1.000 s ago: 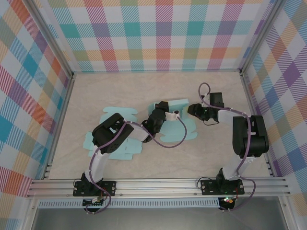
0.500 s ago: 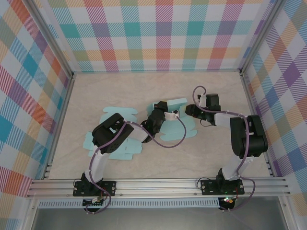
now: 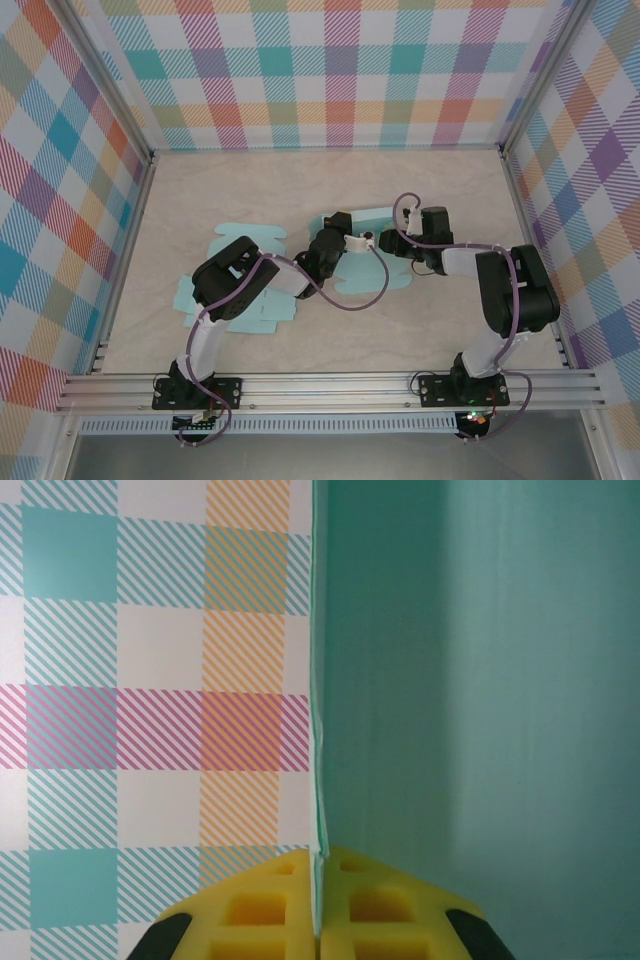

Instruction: Fold the paper box

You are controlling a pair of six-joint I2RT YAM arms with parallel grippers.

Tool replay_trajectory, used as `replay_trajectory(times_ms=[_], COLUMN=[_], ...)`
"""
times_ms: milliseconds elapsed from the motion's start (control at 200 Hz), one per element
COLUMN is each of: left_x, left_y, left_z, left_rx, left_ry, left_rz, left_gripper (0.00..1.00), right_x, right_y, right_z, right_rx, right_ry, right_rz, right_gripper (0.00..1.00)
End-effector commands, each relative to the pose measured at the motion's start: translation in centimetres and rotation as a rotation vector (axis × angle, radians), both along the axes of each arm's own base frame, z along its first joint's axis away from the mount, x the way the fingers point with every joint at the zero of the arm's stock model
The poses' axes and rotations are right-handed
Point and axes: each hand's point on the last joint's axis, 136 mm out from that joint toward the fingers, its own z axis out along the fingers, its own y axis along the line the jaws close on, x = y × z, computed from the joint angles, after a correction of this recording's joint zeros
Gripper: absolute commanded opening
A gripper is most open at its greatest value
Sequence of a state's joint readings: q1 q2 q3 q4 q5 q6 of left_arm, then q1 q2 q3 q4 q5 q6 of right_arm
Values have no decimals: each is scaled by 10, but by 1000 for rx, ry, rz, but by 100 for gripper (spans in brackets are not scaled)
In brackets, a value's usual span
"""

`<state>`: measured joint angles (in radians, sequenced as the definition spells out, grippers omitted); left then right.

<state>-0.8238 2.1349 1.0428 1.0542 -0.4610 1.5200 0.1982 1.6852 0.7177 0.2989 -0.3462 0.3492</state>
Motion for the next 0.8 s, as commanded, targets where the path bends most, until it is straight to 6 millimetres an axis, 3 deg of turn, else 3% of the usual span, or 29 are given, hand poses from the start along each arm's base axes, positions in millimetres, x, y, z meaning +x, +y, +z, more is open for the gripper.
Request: replay_trajectory(times_ms=[0,120,375,460,555,795], left_x=[-15,-14,-15,-15,-14,-13], left_y=[-10,-9,-10,-11,-10,-10], left_z=[-32,-31,-32,-33,-33,-33], left_rx=[77,76,77,78,78,78], left_ry=[65,64,66,66,67,66], left_rz=[-69,-67,-71,-71,-69,-64], left_gripper=[5,5,5,5,5,5], right_x=[9,17,30,31,24,-14], right_y=[-4,-12,-5,-2,0,-7], right_z=[15,16,21,25,28,38], right_rx=[-31,-68,-61,-42,-25,-15], right_ry=[-78,-91,-99,-98,-91,-82], right_rz=[-4,-53,-32,-19,-10,-15], right_gripper=[47,49,51,58,66,71])
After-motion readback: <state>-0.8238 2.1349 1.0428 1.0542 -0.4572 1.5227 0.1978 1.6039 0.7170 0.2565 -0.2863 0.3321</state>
